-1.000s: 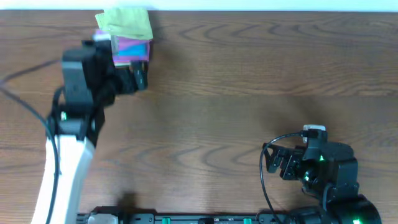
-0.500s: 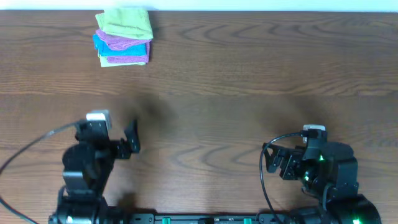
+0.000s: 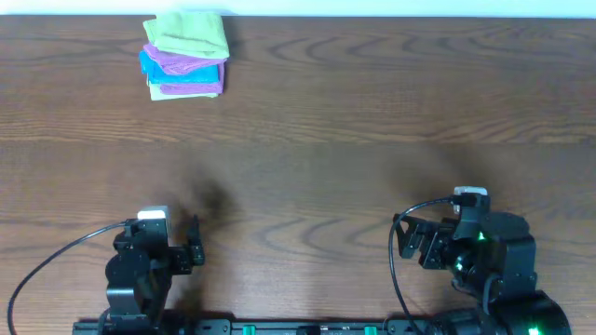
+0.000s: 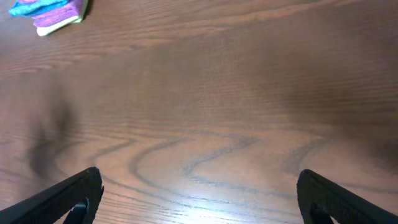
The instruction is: Fold the cloth
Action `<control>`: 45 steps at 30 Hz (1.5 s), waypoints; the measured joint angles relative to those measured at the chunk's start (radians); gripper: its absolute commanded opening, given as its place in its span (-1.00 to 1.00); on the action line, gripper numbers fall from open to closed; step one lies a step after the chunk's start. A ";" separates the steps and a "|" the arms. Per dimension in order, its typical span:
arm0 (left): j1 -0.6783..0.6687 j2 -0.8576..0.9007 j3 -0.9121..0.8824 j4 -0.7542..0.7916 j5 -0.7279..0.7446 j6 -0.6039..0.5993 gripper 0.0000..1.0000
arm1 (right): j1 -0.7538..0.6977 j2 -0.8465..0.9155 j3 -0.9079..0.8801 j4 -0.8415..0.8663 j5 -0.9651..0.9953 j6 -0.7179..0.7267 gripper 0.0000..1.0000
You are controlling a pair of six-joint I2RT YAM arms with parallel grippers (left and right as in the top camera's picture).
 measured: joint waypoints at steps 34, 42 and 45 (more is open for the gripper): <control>0.003 -0.096 -0.101 -0.140 -0.006 0.064 0.90 | 0.000 0.000 0.000 0.000 0.000 0.000 0.99; 0.003 -0.096 -0.103 -0.139 -0.006 0.064 0.91 | 0.000 0.000 0.000 0.000 0.000 0.000 0.99; 0.003 -0.096 -0.103 -0.139 -0.006 0.064 0.91 | 0.000 0.000 0.000 0.000 0.000 0.000 0.98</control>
